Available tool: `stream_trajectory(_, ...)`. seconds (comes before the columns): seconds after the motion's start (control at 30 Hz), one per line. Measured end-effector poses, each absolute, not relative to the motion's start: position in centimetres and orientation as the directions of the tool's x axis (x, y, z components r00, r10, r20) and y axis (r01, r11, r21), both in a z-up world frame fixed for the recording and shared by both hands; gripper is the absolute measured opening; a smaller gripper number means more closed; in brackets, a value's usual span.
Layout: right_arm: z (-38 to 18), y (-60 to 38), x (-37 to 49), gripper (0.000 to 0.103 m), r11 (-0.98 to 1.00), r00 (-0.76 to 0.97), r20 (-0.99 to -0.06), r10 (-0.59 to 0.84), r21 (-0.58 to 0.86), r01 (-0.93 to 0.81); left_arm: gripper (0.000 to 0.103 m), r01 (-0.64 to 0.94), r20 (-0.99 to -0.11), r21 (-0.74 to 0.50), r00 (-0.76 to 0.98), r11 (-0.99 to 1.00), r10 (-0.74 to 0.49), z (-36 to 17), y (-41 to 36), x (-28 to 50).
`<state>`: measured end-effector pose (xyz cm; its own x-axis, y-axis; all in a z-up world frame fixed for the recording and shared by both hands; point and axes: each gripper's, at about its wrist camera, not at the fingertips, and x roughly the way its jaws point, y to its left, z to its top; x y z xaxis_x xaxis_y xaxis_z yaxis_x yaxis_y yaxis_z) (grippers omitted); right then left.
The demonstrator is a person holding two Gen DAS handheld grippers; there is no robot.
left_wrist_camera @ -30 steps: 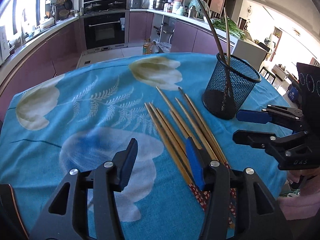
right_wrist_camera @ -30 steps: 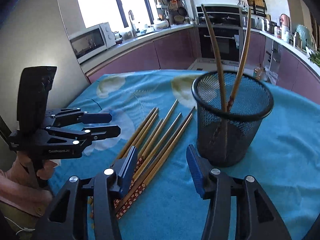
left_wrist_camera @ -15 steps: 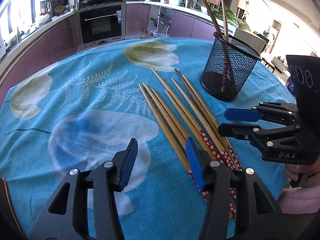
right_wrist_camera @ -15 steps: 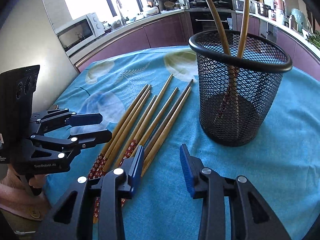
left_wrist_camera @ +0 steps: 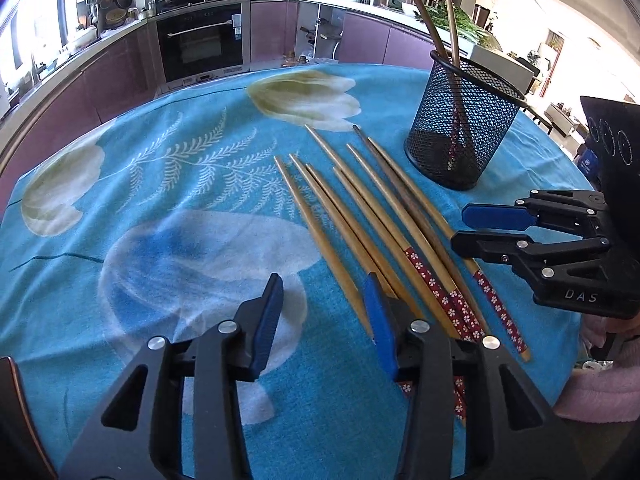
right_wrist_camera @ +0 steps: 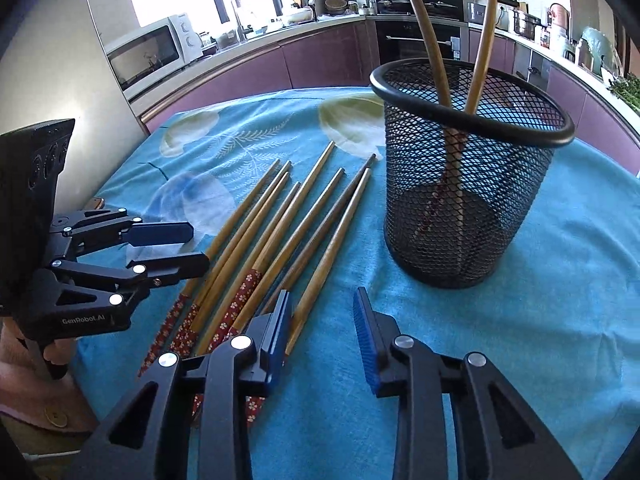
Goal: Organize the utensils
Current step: 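Withdraw both tools from the cup back toward the chopstick pile, then grasp one chopstick from the pile with each tool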
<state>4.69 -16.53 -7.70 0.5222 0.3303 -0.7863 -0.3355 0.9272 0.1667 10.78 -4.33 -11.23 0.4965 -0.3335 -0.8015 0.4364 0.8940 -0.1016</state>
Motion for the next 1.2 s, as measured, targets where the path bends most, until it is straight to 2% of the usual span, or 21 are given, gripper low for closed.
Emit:
stream_trajectory(0.23, -7.8, -16.0, 5.1, 0.029, 0.937, 0.536, -0.791, 0.297, 0.133, -0.323, 0.041, 0.438, -0.803, -0.099, 0.496, 0.894, -0.332, -11.5, -4.5, 11.2)
stream_trajectory(0.4, -8.0, -15.4, 5.8, 0.028, 0.944, 0.556, -0.784, 0.277, 0.112, -0.312, 0.036, 0.433, -0.803, -0.087, 0.502, 0.897, -0.320, -11.6, -4.8, 12.1)
stream_trajectory(0.47, -8.0, -15.4, 6.0, 0.024, 0.947, 0.562, -0.781, 0.273, 0.114, -0.301, 0.032, 0.428, -0.803, -0.087, 0.504, 0.900, -0.318, -11.6, -4.9, 12.3)
stream_trajectory(0.6, -8.0, -16.3, 6.3, 0.011, 0.948, 0.563, -0.773, 0.292, 0.156, -0.278, 0.022, 0.416, -0.800, -0.095, 0.509, 0.904, -0.318, -11.7, -4.9, 12.3)
stream_trajectory(0.67, -8.1, -16.6, 6.2, 0.009, 0.947, 0.562, -0.770, 0.300, 0.172, -0.271, 0.016, 0.405, -0.798, -0.113, 0.507, 0.907, -0.326, -11.8, -4.8, 12.5)
stream_trajectory(0.87, -7.9, -17.3, 5.9, 0.006, 0.944, 0.573, -0.754, 0.322, 0.212, -0.252, 0.008, 0.359, -0.790, -0.161, 0.511, 0.919, -0.339, -11.8, -4.1, 12.4)
stream_trajectory(1.2, -6.7, -17.0, 4.9, 0.006, 0.914, 0.559, -0.734, 0.387, 0.226, -0.336, 0.008, 0.408, -0.765, -0.196, 0.505, 0.892, -0.399, -11.1, -4.0, 10.7)
